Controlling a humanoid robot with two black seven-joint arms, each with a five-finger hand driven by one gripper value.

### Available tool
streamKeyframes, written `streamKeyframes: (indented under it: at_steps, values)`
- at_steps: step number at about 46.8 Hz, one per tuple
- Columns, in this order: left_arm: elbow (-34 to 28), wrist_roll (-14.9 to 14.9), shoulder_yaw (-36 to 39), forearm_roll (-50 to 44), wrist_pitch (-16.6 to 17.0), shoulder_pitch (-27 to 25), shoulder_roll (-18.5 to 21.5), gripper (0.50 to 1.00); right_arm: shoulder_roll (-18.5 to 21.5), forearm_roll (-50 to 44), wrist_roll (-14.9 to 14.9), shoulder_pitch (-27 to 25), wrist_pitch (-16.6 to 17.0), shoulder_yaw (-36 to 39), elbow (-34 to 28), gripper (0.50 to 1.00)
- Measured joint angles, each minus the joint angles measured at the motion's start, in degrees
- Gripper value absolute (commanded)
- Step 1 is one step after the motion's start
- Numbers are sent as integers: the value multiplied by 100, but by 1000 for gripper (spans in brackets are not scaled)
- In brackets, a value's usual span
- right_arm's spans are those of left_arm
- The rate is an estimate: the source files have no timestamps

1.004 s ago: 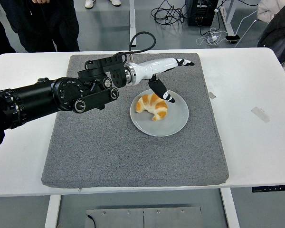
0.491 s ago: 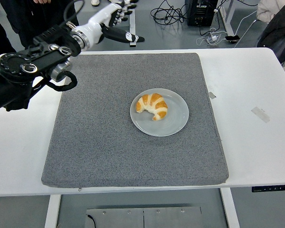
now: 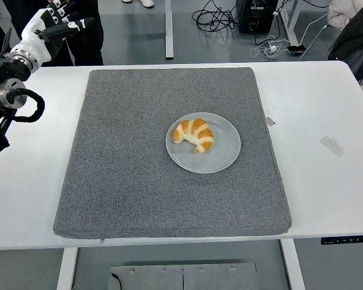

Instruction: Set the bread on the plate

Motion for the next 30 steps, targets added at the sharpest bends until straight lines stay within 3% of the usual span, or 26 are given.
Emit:
streamKeyframes:
  at_steps: [6,30]
  values:
    - [18,3,-27,-68,-55,32,-114,977,5,-1,0,-3,1,-9,540,1000]
    - [31,1,-146,-368,-251,196,-566,977,2,-4,-1,-24,-10,-14,583,1000]
